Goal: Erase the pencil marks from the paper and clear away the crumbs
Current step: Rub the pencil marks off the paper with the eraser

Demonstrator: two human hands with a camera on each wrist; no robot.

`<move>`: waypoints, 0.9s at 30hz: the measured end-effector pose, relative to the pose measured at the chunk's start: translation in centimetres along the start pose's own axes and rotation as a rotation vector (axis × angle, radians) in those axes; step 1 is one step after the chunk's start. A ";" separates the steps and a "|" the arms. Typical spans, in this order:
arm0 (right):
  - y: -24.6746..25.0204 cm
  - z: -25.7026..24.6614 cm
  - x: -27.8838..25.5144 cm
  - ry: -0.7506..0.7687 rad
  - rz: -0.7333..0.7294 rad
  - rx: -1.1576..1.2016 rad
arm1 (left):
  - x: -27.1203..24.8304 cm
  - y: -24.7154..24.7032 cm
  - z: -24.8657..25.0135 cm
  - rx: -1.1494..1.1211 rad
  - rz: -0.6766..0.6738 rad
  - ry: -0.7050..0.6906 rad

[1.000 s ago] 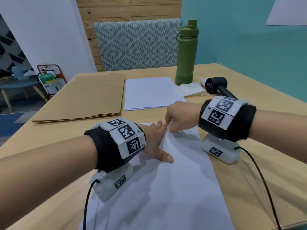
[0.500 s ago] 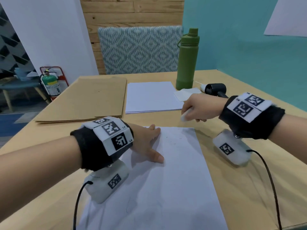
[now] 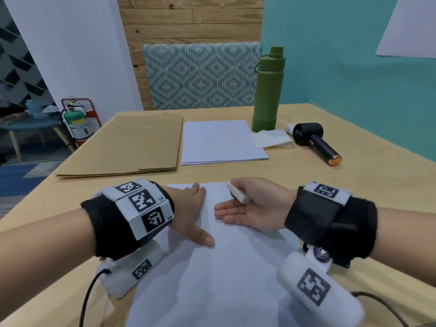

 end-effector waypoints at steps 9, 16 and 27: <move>4.6 -3.2 -0.5 0.312 0.401 0.201 | -0.7 0.1 0.3 -0.009 0.039 -0.002; -1.0 0.2 0.7 -0.036 -0.027 0.045 | -0.8 -0.2 0.2 -0.016 0.036 0.001; 2.5 -2.2 0.9 0.145 0.210 0.159 | -0.9 -0.2 0.2 -0.026 0.051 -0.013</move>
Point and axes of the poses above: each hand's wrist, its own x-axis towards the middle knuckle, its own y-axis out of the back of the hand, z = x × y, the point moved 3 cm from there along x, towards the middle knuckle, and after that the axes turned 1 degree about y, right-handed, at the moved point
